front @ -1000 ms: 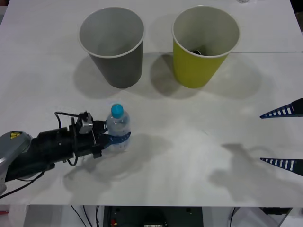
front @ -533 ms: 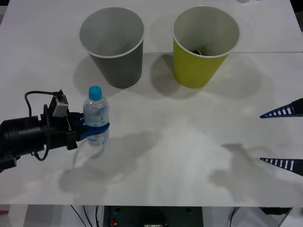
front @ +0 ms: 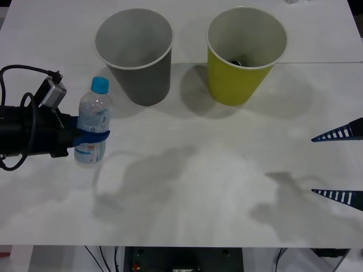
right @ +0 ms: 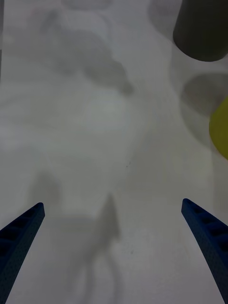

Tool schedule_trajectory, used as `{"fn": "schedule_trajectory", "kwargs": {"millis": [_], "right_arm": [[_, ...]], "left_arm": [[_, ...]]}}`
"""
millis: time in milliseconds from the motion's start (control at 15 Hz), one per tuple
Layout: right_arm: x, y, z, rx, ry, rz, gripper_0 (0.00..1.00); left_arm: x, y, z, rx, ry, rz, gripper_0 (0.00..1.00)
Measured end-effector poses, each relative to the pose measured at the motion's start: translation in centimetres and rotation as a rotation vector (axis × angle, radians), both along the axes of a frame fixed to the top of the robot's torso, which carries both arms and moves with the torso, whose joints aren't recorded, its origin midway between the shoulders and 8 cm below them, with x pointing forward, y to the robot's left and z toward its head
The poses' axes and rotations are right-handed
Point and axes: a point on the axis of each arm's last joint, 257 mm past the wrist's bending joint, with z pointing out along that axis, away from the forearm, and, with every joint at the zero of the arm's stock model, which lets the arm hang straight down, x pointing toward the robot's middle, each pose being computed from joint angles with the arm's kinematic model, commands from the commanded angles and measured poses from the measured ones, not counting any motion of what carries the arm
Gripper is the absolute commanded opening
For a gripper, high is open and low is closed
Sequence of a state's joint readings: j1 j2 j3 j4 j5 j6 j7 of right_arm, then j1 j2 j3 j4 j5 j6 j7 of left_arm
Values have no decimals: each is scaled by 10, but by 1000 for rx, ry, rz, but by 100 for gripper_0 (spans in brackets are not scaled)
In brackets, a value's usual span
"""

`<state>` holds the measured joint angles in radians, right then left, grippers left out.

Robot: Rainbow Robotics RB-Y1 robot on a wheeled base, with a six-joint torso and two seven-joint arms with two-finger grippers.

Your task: Put the can into the green bin and the plastic bottle into the gray bin

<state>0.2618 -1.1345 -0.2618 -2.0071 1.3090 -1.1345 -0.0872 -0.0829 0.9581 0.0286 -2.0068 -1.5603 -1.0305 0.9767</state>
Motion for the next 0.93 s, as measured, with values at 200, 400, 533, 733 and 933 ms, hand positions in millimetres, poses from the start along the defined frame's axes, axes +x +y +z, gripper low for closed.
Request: {"fn": "schedule_trajectory", "kwargs": {"millis": [200,400,533,733,933], "right_arm": [[0,0,0,0,0,0,100],[0,0,0,0,0,0,100],[0,0,0,0,0,0,100],[0,0,0,0,0,0,100],[0,0,0,0,0,0,100]], "left_arm": [[-6,0,18,92,26,31,0],[-5,1,40,164,48,55,0],[-1,5,57,223,33,47,0],[6,8,78,294,36,23,0],[27,8,100,349,27,18,0]]}}
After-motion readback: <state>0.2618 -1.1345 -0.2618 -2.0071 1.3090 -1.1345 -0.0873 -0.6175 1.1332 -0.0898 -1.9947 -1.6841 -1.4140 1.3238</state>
